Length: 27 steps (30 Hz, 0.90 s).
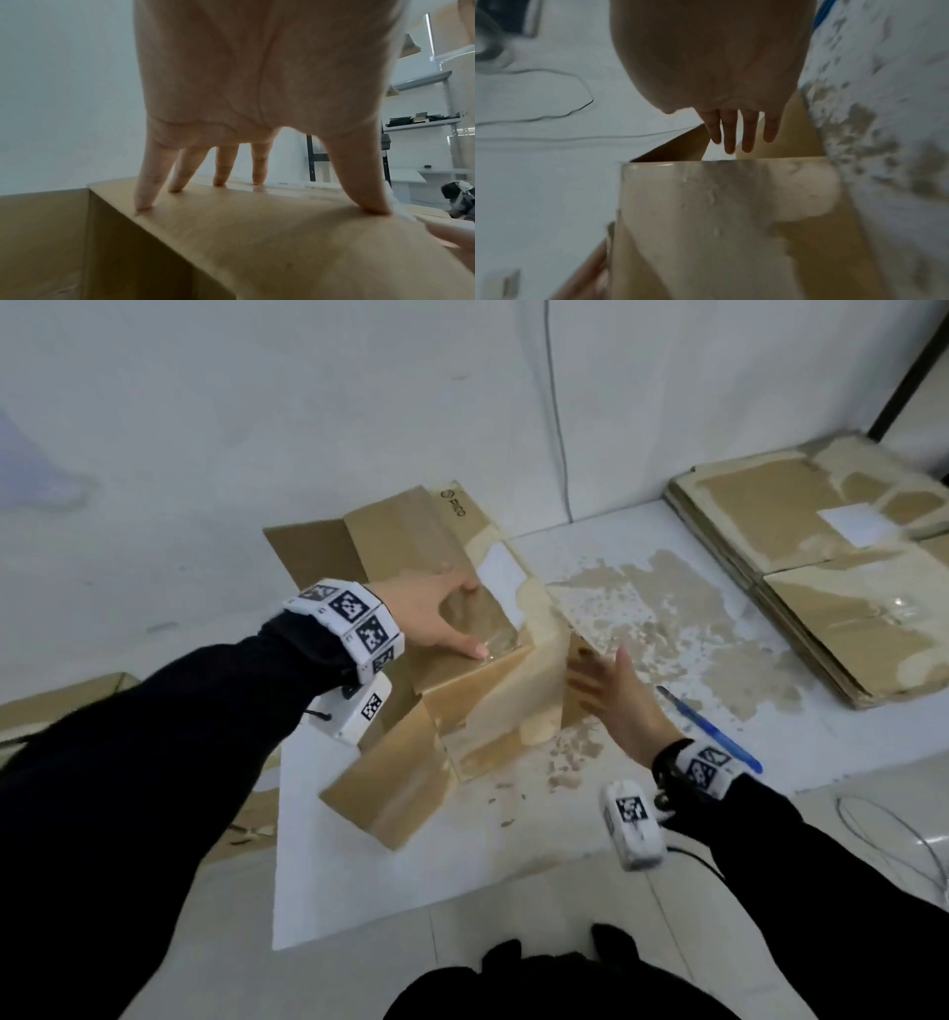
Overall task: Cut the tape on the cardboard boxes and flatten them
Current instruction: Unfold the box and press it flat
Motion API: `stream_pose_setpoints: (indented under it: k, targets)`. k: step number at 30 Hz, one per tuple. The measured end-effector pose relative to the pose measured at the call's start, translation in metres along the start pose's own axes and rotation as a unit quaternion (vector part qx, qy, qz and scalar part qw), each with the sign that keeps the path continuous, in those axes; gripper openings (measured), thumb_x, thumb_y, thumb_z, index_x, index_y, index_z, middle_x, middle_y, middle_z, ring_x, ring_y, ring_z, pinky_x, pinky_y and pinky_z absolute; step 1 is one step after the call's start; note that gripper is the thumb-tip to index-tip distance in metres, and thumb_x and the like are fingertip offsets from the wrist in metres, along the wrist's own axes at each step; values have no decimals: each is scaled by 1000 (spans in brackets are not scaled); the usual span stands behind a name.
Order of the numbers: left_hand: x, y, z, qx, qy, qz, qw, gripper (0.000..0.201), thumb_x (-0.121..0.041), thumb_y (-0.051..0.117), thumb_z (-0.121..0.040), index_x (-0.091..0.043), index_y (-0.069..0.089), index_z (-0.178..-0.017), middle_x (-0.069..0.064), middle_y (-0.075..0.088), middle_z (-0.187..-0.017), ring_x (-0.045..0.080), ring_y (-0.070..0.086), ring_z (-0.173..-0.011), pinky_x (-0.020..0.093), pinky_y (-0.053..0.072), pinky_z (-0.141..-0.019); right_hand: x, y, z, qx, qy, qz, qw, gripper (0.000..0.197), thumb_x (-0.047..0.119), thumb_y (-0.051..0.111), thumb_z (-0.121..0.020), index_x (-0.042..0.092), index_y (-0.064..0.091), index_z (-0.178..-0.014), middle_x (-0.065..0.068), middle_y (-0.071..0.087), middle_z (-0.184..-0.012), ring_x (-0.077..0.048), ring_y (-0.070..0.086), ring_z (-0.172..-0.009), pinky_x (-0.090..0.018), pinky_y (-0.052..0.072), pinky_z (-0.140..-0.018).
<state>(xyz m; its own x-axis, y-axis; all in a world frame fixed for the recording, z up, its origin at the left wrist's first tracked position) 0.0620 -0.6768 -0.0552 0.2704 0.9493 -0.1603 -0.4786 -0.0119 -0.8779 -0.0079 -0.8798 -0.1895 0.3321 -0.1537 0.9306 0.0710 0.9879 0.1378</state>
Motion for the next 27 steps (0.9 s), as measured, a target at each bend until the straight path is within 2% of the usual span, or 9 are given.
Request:
stream_pose_setpoints:
  k: [4,8,12,15,18,20,22,24,27]
  targets:
    - [-10,1,13,-21,-21,25,999,95,-65,73,-66,-31,29,-143,-1,41,-144,23,47,-123,38,40,-102,89,0,-14,14,-160,-93,983,55,47,8,-102,22,50,-129,0,56,-132,-13,51,-124,-33,37,-108]
    - [-15,-5,37,-81,-83,8,993,91,-66,71,-66,-27,36,-141,1,52,-136,25,53,-119,42,46,-96,136,44,-15,139,-254,192,938,14,34,51,-96,35,61,-106,6,50,-131,-8,47,-123,-34,36,-107]
    - [-34,-38,92,-249,-184,-80,947,52,-35,56,-87,-12,44,-132,13,57,-121,32,57,-106,40,45,-86,136,83,-9,259,-242,387,851,64,40,64,-86,19,36,-139,-1,38,-140,-15,36,-129,-33,31,-108]
    - [-89,-54,108,-403,-151,-60,901,36,-21,41,-92,-7,51,-123,14,55,-120,33,50,-111,40,38,-89,136,92,-20,286,-203,442,826,98,56,69,-74,16,18,-147,-6,28,-149,-23,24,-139,-43,23,-114]
    - [-112,-26,61,-330,-154,-38,931,42,-28,26,-101,-8,48,-131,13,45,-141,28,32,-137,39,22,-112,127,76,-32,269,-186,567,756,104,78,37,-65,21,16,-148,-6,51,-138,-25,40,-132,-57,5,-114]
    - [-102,-4,37,-261,-203,-114,937,51,-35,16,-102,-12,38,-143,12,25,-156,26,12,-147,43,7,-119,125,46,-31,222,-211,667,680,87,79,20,-79,20,33,-141,-4,67,-112,-24,53,-119,-57,-6,-111]
    - [-93,5,31,-253,-239,-153,925,56,-43,15,-101,-16,34,-146,13,13,-159,28,4,-148,47,2,-119,121,17,-11,216,-238,720,615,61,63,20,-93,16,51,-117,-1,67,-87,-23,61,-99,-45,23,-107]
    - [-98,7,28,-239,-266,-155,921,75,-64,18,-93,-14,28,-149,17,10,-159,33,1,-147,51,-1,-118,102,4,26,257,-260,741,563,30,31,30,-102,11,48,-115,-3,57,-81,-25,59,-82,-29,40,-71]
    - [-113,16,17,-184,-294,-178,921,105,-81,34,-77,-10,15,-151,23,1,-158,45,-7,-144,59,-6,-115,70,7,64,346,-215,677,613,30,13,34,-100,2,39,-128,-7,52,-86,-24,51,-72,-30,39,-63]
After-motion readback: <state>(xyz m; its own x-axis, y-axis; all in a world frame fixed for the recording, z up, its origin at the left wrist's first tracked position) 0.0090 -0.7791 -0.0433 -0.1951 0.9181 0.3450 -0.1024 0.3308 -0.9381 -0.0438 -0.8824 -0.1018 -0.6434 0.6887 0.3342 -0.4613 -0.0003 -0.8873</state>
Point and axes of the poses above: each hand's wrist, its own z-axis away from the middle knuckle, its own y-axis out of the palm, x = y × z, the point moved 9 cm from there along -z, towards the middle knuckle
